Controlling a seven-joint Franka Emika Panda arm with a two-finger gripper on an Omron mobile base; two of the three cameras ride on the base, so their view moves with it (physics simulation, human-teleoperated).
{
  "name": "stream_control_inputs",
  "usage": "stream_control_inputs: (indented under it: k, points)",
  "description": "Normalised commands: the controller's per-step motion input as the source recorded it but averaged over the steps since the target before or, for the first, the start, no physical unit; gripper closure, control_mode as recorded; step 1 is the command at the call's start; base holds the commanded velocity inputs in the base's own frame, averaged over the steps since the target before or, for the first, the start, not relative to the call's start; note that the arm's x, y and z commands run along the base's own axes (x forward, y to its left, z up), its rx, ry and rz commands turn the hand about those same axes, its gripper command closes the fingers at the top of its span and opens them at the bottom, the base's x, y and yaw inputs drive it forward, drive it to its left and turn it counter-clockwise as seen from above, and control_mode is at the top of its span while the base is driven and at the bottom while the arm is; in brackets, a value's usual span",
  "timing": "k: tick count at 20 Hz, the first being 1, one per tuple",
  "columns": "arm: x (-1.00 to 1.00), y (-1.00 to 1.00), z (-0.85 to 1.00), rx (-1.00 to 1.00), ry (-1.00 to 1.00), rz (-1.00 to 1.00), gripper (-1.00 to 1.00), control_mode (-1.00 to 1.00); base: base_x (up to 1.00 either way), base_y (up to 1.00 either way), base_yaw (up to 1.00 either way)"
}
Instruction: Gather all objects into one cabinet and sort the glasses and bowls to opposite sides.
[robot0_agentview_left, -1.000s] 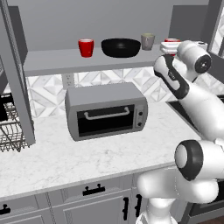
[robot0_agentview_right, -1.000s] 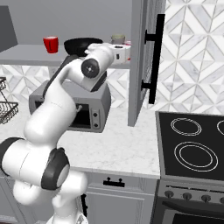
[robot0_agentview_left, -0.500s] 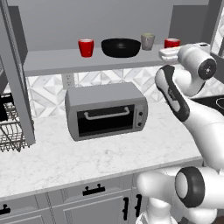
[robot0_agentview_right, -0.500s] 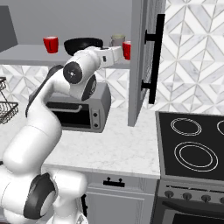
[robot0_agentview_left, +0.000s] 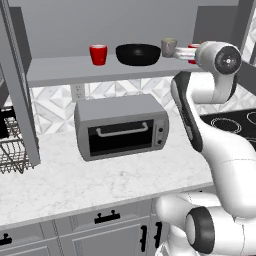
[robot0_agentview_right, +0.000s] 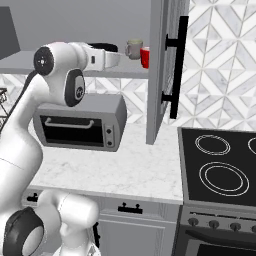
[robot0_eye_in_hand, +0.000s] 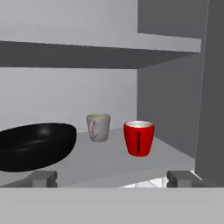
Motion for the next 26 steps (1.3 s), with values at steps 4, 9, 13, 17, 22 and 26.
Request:
stream_control_inputs:
  k: [4, 9, 13, 17, 22, 26]
  points:
    - [-0.42, 0.52, 0.05, 0.07, 0.28, 0.00, -1.00, -1.00, 0.00, 0.00, 0.00]
    - [-0.07, 0.14, -0.13, 0.06, 0.15, 0.05, -1.00, -1.00, 0.00, 0.00, 0.00]
    - [-0.31, 0.69, -0.26, 0.12, 0.05, 0.23, -1.00, -1.00, 0.00, 0.00, 0.00]
    - [-0.61, 0.88, -0.36, 0.02, 0.00, 0.25, -1.00, -1.00, 0.00, 0.00, 0.00]
    - [-0.20, 0.70, -0.20, 0.00, -0.09, 0.17, -1.00, -1.00, 0.00, 0.00, 0.00]
    - [0.18, 0.67, 0.03, 0.00, -0.25, 0.14, -1.00, -1.00, 0.00, 0.00, 0.00]
